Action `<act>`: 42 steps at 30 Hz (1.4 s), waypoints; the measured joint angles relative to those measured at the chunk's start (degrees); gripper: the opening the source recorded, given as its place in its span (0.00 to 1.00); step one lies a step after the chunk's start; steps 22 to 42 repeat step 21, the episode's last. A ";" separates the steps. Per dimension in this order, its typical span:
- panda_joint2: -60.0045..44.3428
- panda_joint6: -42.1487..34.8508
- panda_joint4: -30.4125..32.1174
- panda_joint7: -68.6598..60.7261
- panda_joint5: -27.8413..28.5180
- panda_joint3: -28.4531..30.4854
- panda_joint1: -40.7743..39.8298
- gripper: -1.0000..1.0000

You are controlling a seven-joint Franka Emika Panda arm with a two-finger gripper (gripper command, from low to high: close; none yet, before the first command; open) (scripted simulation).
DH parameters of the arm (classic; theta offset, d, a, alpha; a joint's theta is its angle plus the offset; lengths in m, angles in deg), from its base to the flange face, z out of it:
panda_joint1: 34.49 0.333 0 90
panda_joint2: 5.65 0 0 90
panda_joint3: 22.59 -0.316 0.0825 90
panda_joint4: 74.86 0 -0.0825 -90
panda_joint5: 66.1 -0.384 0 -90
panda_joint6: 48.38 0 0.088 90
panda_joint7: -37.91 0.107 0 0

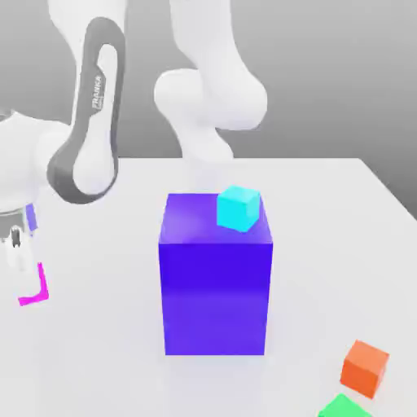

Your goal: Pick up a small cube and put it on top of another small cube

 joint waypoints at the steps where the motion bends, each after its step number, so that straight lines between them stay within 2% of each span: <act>1: -0.58 -0.98 -1.46 -0.14 0.88 -1.89 2.04 0.00; 11: -3.60 -7.71 -11.27 -1.33 6.96 -16.41 18.37 0.00; 15: -8.37 -7.42 -15.91 -0.88 10.60 -20.19 25.03 0.00; 16: -11.44 -6.21 -17.69 -0.32 12.36 -20.36 27.23 1.00; 42: -11.44 -6.21 -17.69 -0.32 12.36 -20.36 27.23 1.00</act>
